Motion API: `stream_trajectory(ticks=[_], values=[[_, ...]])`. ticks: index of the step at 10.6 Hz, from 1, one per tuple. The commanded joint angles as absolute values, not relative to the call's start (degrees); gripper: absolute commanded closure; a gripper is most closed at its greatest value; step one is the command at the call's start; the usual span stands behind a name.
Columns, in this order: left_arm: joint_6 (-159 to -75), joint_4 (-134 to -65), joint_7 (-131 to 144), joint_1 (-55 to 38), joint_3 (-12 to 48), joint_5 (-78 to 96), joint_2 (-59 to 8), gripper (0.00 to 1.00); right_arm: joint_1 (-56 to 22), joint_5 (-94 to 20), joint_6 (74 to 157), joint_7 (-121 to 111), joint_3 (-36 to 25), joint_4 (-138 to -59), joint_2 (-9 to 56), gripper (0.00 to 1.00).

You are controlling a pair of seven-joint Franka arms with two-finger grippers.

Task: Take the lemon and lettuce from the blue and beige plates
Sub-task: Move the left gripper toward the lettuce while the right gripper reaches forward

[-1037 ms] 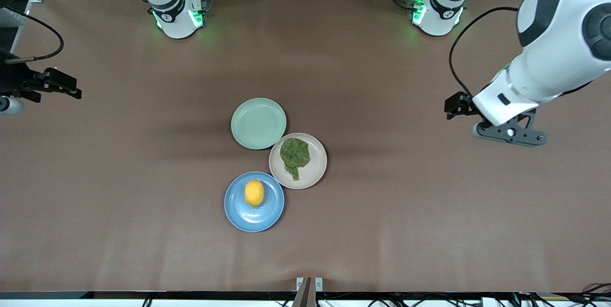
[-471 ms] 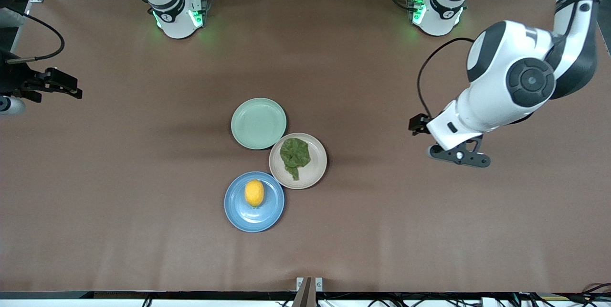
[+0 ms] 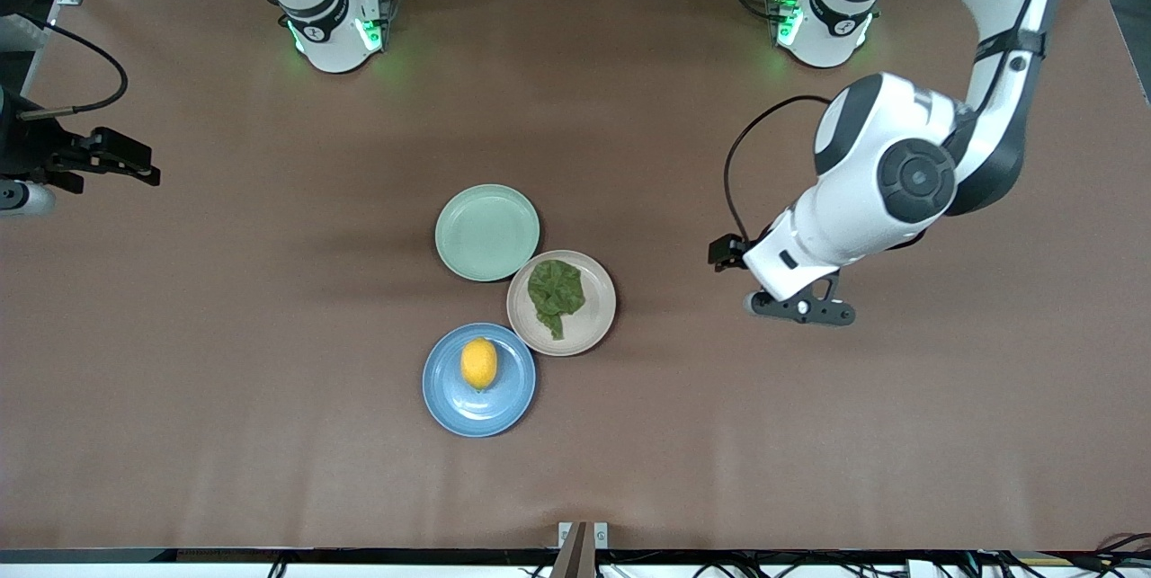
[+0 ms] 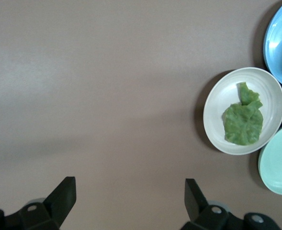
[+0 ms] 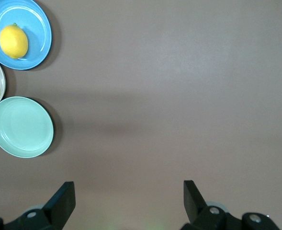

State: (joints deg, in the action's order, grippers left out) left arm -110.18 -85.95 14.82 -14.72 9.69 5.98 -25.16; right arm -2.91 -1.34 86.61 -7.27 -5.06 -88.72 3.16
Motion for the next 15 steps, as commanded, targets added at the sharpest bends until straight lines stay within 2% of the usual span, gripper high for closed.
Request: stream_trajectory(ticks=[1,4,9,15], values=[[-113.4,-84.6,17.2,-16.1,9.5,7.2,-27.6,0.0,-5.1,-1.3,87.0,-5.8,-5.1,-88.8,3.2,0.0],[-117.5,-84.6,19.5,-18.0,9.5,7.2,-29.7,0.0,-8.9,-1.7,88.4,-0.9,-5.0,-88.9,5.5,0.0],[-123.9,-84.6,23.0,-20.3,9.5,7.2,-32.7,0.0,-13.4,-5.6,95.5,3.8,-4.9,-88.9,11.2,0.0],[-140.8,-84.2,33.5,-26.3,9.0,7.0,-39.3,0.0,-17.8,-8.2,105.1,6.9,-4.8,-88.8,19.6,0.0]])
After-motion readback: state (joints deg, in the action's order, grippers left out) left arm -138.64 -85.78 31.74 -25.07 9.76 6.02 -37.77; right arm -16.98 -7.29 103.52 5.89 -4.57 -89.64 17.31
